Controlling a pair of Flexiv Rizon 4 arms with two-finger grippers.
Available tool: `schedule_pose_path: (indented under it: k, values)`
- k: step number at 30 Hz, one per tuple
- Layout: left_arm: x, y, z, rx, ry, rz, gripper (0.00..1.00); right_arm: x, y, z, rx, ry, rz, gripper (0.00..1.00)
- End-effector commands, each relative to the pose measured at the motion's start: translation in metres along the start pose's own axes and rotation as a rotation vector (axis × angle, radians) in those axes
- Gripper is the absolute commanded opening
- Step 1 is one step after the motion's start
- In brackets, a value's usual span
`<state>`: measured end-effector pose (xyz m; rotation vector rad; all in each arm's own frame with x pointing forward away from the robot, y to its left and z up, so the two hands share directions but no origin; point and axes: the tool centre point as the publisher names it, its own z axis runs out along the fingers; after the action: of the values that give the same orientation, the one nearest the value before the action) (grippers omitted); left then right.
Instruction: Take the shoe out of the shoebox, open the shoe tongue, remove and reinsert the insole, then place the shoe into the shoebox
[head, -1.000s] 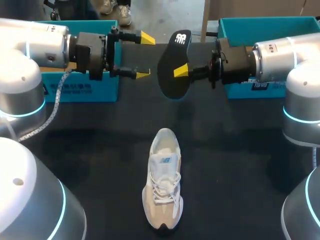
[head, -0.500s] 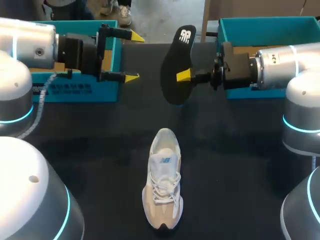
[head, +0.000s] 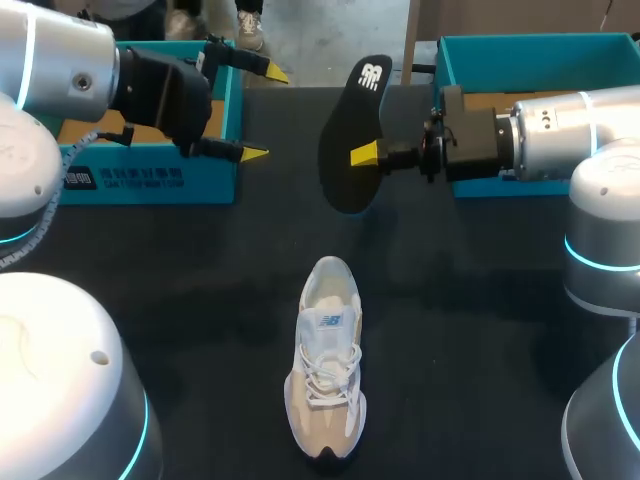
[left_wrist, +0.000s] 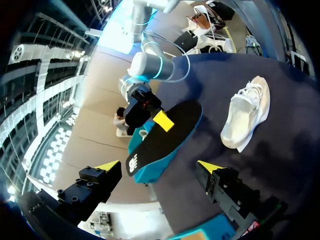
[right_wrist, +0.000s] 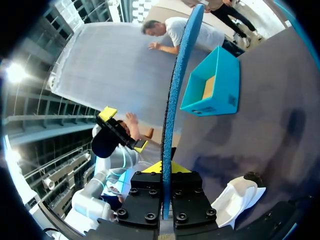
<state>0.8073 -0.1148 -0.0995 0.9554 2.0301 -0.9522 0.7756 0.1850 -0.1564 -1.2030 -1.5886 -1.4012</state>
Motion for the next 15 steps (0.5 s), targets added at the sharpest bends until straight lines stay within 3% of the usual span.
schedule_pose_path:
  k: [1,10,12,14,15]
  values:
    - [-0.004,0.000,0.006,-0.045,0.070,-0.085,1.00,-0.004,-0.009,0.001,-0.034,0.006,-0.027,0.00]
    - [0.013,-0.003,-0.009,-0.146,0.250,-0.361,1.00,-0.011,-0.024,0.001,-0.093,-0.008,-0.122,0.00]
    - [0.019,-0.002,-0.010,-0.135,0.288,-0.418,1.00,-0.011,-0.027,0.003,-0.099,-0.021,-0.148,0.00]
    - [0.026,-0.002,-0.007,-0.199,0.353,-0.429,1.00,-0.014,-0.030,0.008,-0.096,-0.089,-0.166,0.00]
    - [0.030,-0.003,-0.005,-0.285,0.390,-0.386,1.00,-0.014,-0.030,0.008,-0.096,-0.089,-0.166,0.00]
